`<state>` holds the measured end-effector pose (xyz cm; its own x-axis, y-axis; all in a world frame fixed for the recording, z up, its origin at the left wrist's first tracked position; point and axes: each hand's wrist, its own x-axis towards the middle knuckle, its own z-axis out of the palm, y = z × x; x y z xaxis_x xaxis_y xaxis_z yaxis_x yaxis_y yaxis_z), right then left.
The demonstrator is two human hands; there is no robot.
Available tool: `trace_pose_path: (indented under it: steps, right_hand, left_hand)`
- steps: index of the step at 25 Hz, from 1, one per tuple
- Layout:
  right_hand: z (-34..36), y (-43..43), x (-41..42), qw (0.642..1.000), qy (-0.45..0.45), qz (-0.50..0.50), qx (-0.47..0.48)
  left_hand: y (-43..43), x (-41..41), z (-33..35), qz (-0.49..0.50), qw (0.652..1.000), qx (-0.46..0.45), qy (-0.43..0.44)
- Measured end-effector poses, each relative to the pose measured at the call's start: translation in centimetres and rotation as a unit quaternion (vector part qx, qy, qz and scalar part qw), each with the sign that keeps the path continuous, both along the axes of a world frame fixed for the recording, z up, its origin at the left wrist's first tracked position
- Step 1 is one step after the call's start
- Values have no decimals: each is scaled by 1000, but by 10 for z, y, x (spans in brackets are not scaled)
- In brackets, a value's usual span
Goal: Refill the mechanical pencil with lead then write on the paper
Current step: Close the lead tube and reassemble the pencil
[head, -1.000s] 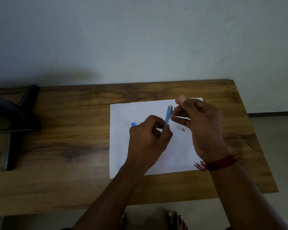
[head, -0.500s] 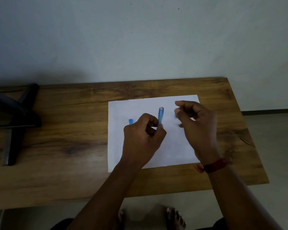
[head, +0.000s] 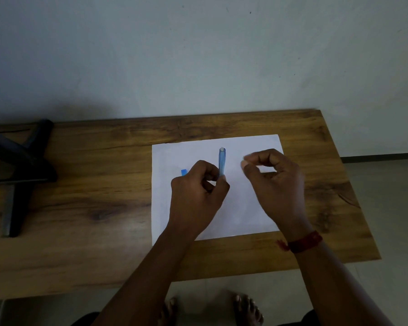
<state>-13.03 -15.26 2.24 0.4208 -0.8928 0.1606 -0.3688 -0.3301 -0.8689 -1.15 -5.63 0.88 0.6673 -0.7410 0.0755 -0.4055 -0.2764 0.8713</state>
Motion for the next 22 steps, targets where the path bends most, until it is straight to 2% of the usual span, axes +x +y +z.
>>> trace_pose_path:
  steps: [2, 5, 8, 16, 18, 19, 21, 22]
  right_hand:
    - [-8, -14, -11, 993, 109, -47, -26]
    - [-17, -29, -19, 972, 232, -44, -20]
    - [-18, -26, -13, 963, 270, -19, 4]
    - [-15, -14, -3, 937, 343, 9, -73]
    - [-14, -12, 1, 946, 318, 13, -70]
    - [-11, -12, 4, 962, 268, 0, -45]
    - [-4, -12, 9, 989, 121, -41, 80]
    - [0, -11, 12, 985, 42, -52, 161]
  left_hand:
    - [1, 1, 1, 9, 1000, -9, 21]
    - [5, -1, 4, 36, 992, -18, 116]
    - [7, -4, 5, 70, 980, -9, 184]
    - [22, -22, 2, 85, 967, 14, 241]
    - [18, -19, 2, 74, 966, 14, 246]
    - [15, -16, 3, 69, 968, 13, 242]
    - [11, -9, 4, 58, 972, 17, 229]
    - [9, -6, 4, 47, 974, 24, 222]
